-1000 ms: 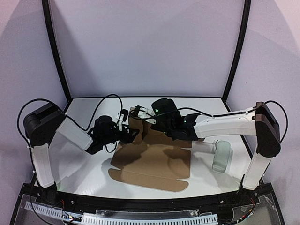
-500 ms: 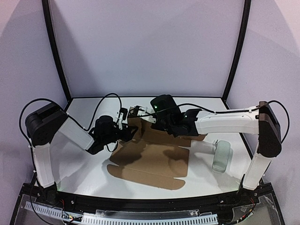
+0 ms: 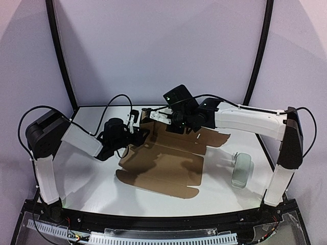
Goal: Fold the paper box
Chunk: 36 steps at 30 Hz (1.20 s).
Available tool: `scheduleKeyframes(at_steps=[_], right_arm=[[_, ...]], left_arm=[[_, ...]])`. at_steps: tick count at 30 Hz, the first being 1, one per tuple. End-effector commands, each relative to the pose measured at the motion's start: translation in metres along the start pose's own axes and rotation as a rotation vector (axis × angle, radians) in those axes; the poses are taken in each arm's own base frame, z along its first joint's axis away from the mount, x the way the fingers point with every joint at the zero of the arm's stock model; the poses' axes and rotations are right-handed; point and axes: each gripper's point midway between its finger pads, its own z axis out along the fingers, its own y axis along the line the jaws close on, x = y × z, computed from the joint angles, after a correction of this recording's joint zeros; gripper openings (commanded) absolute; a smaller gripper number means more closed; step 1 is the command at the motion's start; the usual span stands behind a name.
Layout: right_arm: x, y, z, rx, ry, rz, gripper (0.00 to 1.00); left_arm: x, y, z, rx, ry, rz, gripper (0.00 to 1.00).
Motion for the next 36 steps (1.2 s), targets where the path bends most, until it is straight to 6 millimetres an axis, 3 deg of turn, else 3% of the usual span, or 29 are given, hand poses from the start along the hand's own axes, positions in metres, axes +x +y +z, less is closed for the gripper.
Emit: scheduleKeyframes(at_steps=[1, 6, 17, 25, 32, 36], right_arm=[[0.007, 0.087, 0.026, -0.308, 0.033, -0.067, 0.0], [0.0, 0.096, 0.039, -0.364, 0.057, -0.009, 0.0], [0.012, 0.102, 0.063, -0.35, 0.121, -0.003, 0.0], [0.02, 0.104, 0.077, -0.353, 0.157, -0.014, 0.01], [0.024, 0.087, 0.085, -0.284, 0.168, -0.008, 0.18], [0.012, 0.071, 0.085, -0.23, 0.131, 0.007, 0.43]], left_arm=[[-0.109, -0.022, -0.011, 0.042, -0.286, -0.016, 0.51], [-0.109, -0.012, -0.005, -0.03, -0.298, -0.024, 0.52], [-0.106, 0.006, 0.004, -0.126, -0.316, -0.048, 0.55], [-0.11, 0.014, 0.008, -0.172, -0.327, -0.057, 0.36], [-0.104, 0.02, 0.011, -0.193, -0.301, -0.087, 0.28], [-0.104, 0.016, 0.013, -0.171, -0.282, -0.107, 0.23]])
